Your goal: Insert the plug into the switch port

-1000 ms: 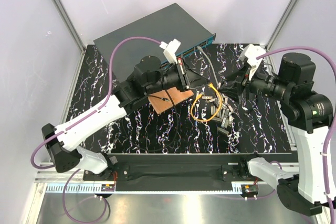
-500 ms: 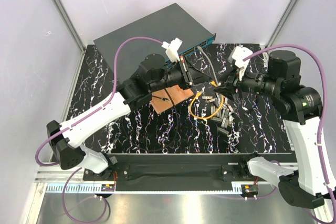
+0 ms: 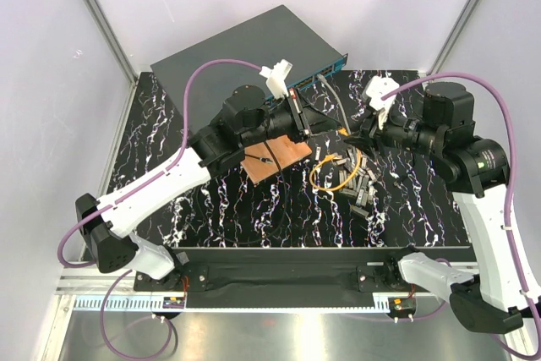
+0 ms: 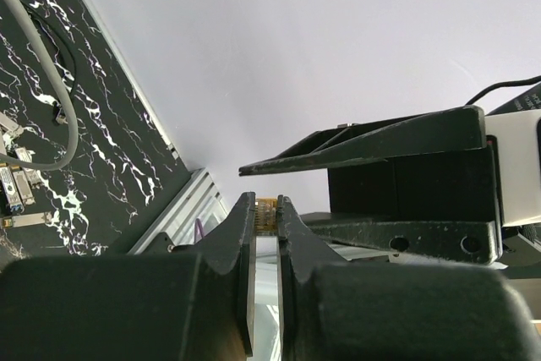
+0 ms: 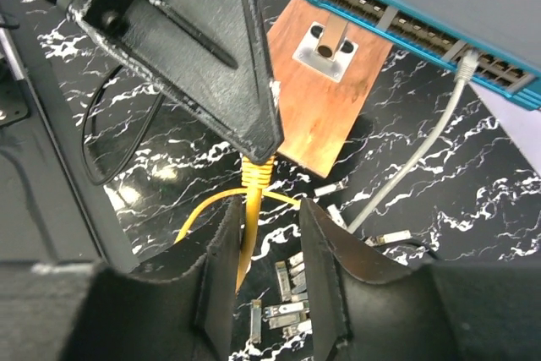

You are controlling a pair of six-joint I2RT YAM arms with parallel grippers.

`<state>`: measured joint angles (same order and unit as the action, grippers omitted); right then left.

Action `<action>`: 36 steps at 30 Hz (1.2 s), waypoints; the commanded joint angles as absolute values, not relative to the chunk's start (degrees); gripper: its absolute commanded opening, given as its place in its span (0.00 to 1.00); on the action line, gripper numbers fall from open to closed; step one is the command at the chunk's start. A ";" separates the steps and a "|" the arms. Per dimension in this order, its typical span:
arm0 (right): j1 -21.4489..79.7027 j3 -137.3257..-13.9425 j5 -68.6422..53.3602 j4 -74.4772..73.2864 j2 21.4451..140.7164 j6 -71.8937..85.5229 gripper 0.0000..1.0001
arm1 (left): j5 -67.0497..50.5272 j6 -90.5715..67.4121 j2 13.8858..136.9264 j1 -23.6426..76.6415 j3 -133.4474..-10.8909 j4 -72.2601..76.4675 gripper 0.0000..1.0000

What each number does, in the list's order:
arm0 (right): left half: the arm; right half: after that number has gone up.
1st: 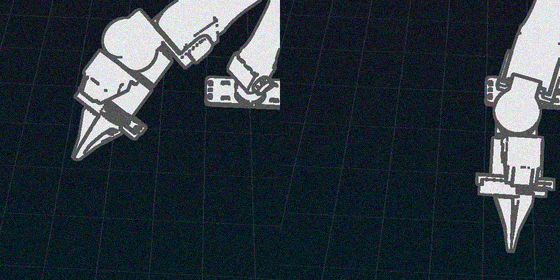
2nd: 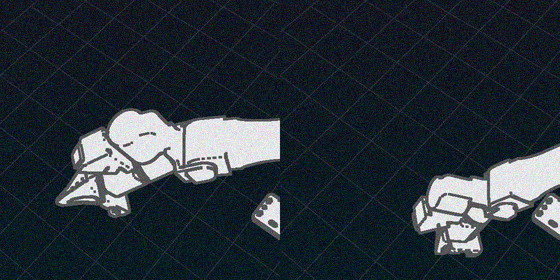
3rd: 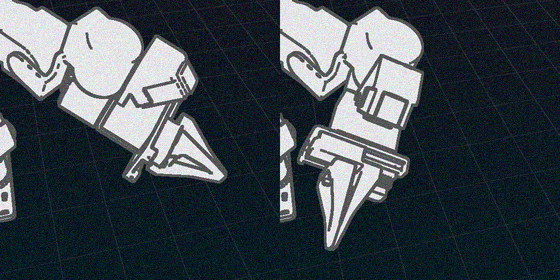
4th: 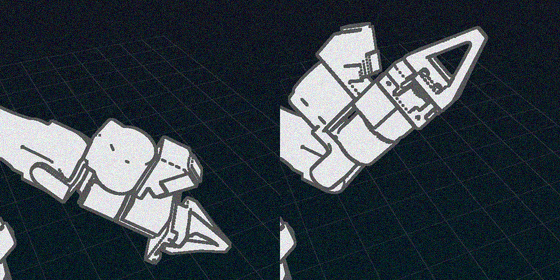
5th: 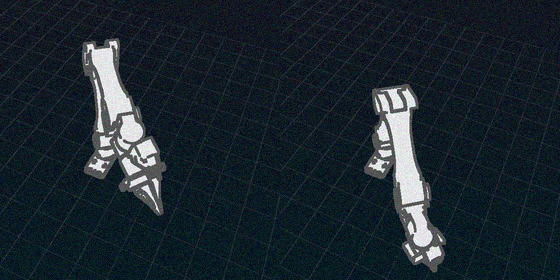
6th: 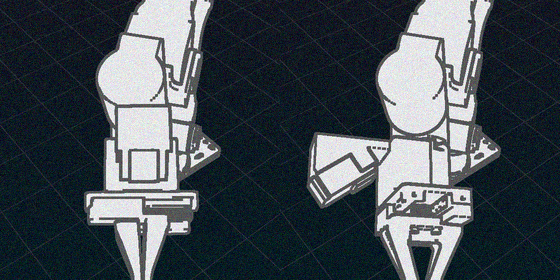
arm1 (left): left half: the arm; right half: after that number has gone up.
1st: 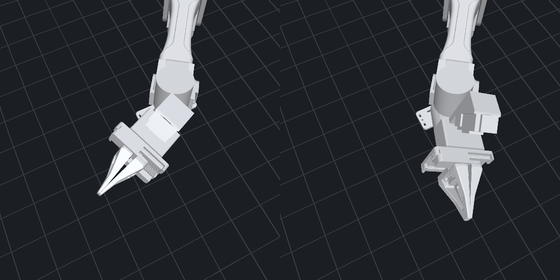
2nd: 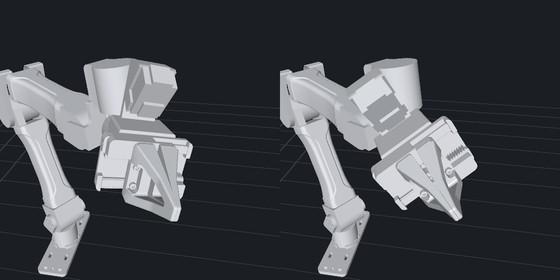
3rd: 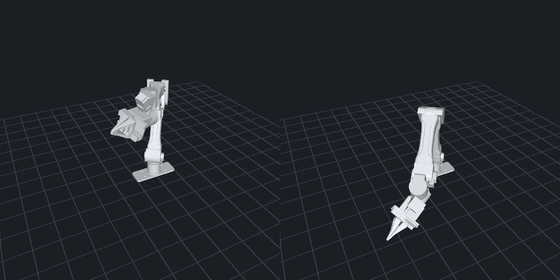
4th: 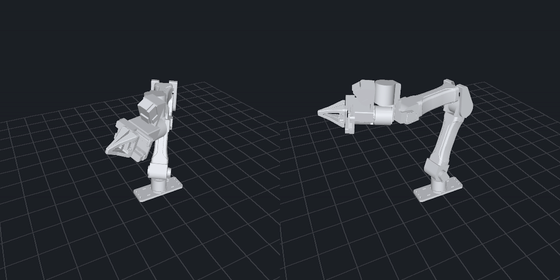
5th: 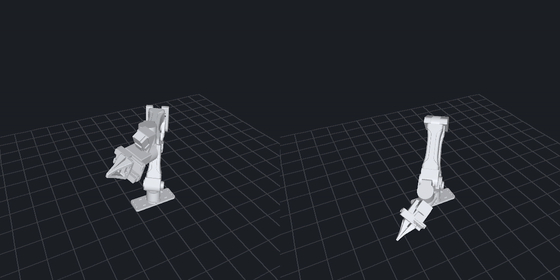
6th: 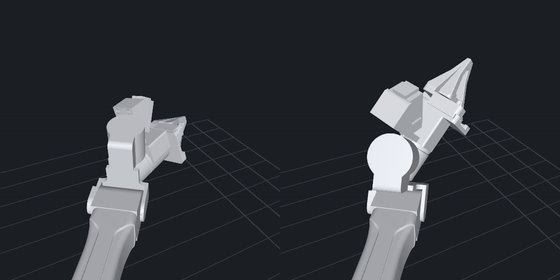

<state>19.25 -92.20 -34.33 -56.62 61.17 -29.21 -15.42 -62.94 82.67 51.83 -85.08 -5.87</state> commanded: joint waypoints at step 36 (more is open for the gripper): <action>16.63 -99.74 -9.66 -48.96 74.61 -22.32 0.00 | -32.51 -43.51 63.73 -9.28 -80.88 -16.42 0.99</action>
<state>19.07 -95.37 -11.84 -52.99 72.93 -20.88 -27.57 -47.18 65.04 -3.16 -83.59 -9.19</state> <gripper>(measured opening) 0.019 0.987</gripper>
